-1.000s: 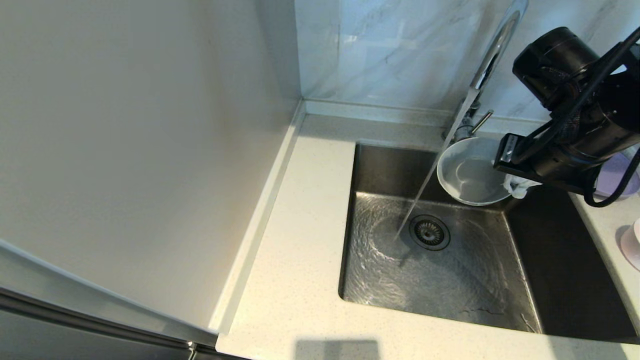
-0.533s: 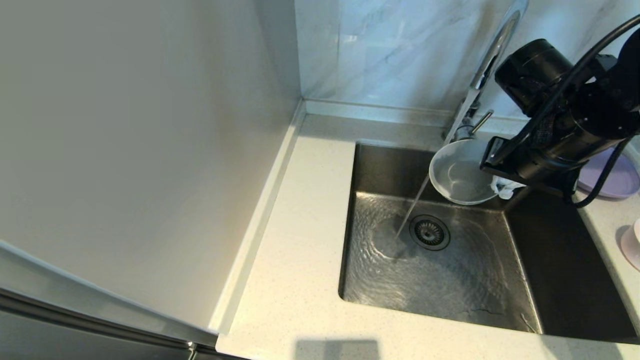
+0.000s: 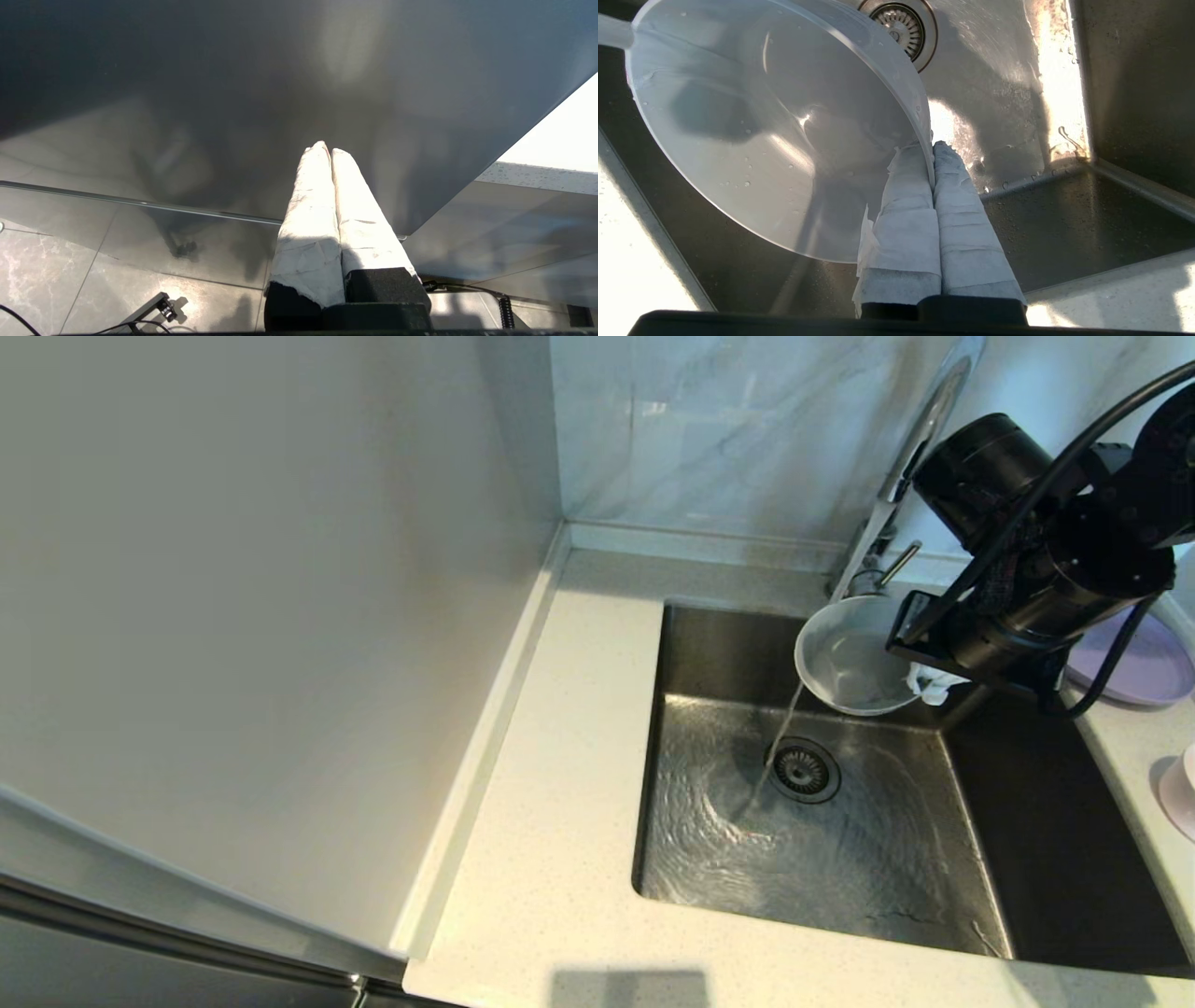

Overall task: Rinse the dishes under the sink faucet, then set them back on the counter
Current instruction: Rinse the bowl

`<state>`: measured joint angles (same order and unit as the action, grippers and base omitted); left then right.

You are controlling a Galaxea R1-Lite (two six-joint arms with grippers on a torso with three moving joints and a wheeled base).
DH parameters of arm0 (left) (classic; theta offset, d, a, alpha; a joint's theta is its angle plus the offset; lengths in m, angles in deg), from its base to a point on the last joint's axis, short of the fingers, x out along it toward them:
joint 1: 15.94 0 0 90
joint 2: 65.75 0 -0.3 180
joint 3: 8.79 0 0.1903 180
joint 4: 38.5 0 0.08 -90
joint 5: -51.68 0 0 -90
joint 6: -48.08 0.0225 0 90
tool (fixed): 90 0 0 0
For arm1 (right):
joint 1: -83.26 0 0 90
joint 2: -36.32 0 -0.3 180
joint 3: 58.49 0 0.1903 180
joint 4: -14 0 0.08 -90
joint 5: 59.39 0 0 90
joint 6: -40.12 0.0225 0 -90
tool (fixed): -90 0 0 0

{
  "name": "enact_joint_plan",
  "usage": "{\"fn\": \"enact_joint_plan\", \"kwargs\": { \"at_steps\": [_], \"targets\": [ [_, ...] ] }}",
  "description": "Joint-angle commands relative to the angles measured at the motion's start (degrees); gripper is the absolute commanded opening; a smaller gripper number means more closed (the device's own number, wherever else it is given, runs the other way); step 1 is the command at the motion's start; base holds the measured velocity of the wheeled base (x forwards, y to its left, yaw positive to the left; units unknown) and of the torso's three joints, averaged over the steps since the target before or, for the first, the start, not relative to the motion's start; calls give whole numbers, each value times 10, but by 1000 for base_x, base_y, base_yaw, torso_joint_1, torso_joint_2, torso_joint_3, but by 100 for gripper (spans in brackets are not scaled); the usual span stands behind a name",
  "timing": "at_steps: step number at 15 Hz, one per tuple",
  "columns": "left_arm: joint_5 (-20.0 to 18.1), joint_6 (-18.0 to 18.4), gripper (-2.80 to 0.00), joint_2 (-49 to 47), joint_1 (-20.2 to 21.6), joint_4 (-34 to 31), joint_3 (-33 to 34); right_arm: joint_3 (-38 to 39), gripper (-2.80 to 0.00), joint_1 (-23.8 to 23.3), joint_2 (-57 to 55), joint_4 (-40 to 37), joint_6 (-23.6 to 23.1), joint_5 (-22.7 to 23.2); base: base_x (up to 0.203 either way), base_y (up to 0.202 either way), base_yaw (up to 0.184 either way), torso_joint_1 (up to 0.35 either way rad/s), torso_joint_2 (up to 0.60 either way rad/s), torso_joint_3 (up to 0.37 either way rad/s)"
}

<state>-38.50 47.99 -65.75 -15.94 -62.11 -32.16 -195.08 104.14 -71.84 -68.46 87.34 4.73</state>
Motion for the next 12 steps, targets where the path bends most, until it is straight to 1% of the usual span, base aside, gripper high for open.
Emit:
{"fn": "enact_joint_plan", "kwargs": {
  "at_steps": [1,3,12],
  "targets": [
    [0,0,-280,0,0,0,0,0,-280,0,-6,0,2,-1,0,0,0,0,0,0],
    [0,0,-280,0,0,0,0,0,-280,0,-10,10,2,-1,0,0,0,0,0,0],
    [0,0,-280,0,0,0,0,0,-280,-2,3,8,1,-1,0,0,0,0,0,0]
  ]
}}
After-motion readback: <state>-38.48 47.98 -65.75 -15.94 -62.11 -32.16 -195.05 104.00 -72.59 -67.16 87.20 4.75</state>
